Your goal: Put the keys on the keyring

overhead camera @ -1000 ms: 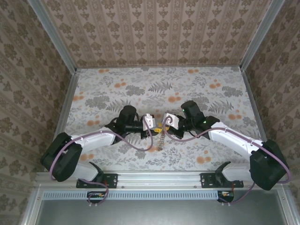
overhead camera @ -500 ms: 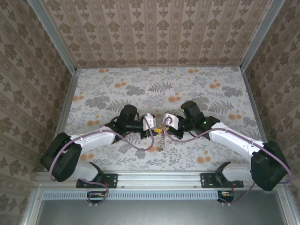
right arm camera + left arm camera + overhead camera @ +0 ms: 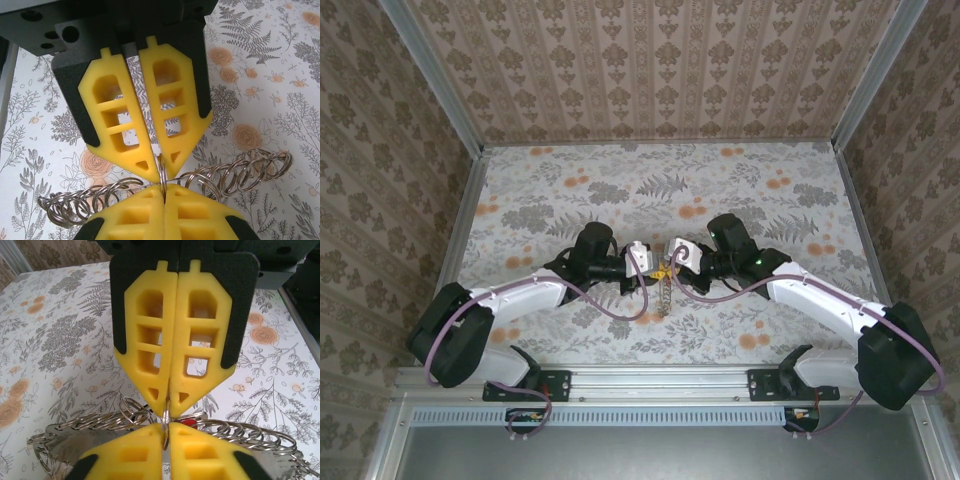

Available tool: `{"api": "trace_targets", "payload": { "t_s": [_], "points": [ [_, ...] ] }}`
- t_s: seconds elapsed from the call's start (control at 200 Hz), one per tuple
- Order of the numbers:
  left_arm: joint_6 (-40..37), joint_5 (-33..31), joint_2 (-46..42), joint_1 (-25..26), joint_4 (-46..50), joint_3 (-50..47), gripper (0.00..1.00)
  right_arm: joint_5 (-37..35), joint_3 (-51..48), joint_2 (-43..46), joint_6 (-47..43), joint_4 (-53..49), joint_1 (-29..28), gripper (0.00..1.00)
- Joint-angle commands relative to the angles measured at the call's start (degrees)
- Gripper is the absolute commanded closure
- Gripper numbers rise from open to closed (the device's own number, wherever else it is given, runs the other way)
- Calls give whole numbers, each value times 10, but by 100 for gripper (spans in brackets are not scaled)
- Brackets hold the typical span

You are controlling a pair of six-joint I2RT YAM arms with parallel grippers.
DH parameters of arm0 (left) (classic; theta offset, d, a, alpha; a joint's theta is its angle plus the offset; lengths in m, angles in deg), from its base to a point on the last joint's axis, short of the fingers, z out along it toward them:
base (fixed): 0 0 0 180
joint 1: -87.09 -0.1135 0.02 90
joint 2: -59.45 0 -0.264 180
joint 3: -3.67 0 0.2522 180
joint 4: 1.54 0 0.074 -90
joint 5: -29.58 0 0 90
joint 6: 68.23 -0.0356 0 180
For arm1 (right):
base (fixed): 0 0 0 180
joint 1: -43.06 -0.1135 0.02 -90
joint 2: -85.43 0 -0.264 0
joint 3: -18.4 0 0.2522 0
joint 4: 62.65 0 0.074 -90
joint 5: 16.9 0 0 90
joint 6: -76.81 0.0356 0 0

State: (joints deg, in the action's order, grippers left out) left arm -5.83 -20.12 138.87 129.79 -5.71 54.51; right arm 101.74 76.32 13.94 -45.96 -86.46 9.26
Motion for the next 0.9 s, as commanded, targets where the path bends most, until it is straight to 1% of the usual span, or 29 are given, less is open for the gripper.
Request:
{"api": "trace_targets", "payload": {
  "t_s": [0.0, 0.13, 0.21, 0.345, 0.475, 0.73, 0.81, 0.895],
  "points": [
    [-6, 7, 1, 2, 5, 15, 100, 18, -1, 17, 8, 28, -4, 98],
    [2, 10, 0, 0, -11, 10, 100, 14, -7, 21, 14, 31, -3, 90],
    [16, 20, -2, -2, -37, 0, 100, 16, -21, 22, 22, 43, 4, 88],
    [40, 42, -2, -4, -91, -18, 100, 75, -41, 12, 55, 83, 27, 85],
    [57, 56, -1, -6, -127, -28, 100, 91, -52, 1, 71, 114, 33, 83],
    [83, 67, -1, -14, -184, -50, 100, 90, -58, -11, 74, 130, 45, 84],
    [88, 68, -1, -16, -193, -54, 100, 88, -58, -13, 73, 130, 47, 87],
    [85, 61, -1, -16, -184, -54, 100, 80, -52, -13, 71, 121, 47, 94]
  ]
}}
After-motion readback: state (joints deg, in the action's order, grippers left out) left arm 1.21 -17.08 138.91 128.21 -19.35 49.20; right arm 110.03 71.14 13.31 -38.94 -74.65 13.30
